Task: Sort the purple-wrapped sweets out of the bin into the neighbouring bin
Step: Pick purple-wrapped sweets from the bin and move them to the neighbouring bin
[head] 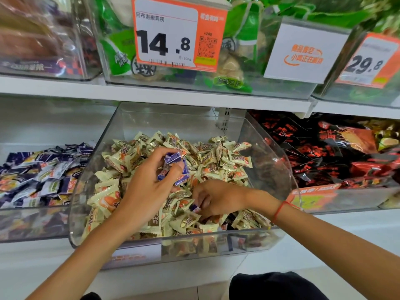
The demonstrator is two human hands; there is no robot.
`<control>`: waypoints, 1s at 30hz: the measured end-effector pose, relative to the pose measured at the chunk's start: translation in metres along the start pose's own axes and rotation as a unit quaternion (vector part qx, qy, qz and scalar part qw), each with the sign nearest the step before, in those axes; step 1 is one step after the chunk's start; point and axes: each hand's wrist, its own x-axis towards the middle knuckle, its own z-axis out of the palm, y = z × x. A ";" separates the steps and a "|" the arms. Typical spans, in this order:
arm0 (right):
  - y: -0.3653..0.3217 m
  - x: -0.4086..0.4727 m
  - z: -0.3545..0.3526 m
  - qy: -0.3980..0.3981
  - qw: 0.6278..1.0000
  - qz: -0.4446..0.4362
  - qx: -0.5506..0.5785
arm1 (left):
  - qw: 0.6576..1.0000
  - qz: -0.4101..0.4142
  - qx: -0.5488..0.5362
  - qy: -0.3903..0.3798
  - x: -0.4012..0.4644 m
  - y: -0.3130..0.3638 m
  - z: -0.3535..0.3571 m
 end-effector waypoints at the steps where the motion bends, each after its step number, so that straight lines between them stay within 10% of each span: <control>1: 0.002 -0.004 -0.004 0.016 1.000 0.004 0.021 | 1.000 0.001 0.001 -0.003 0.000 0.000 0.000; 7: 0.009 -0.044 -0.050 0.127 0.982 0.012 0.140 | 0.999 -0.009 0.037 -0.010 0.001 -0.002 0.001; 16: 0.006 -0.033 -0.024 -0.073 0.963 0.037 -0.257 | 1.000 -0.011 0.021 -0.016 -0.003 -0.004 -0.001; 24: 0.004 -0.033 -0.066 0.254 0.938 0.038 -0.234 | 0.999 -0.011 0.023 -0.018 -0.001 -0.004 -0.001; 30: 0.001 -0.039 -0.036 -0.010 0.968 0.040 -0.248 | 1.000 -0.003 0.016 -0.021 0.000 -0.007 0.000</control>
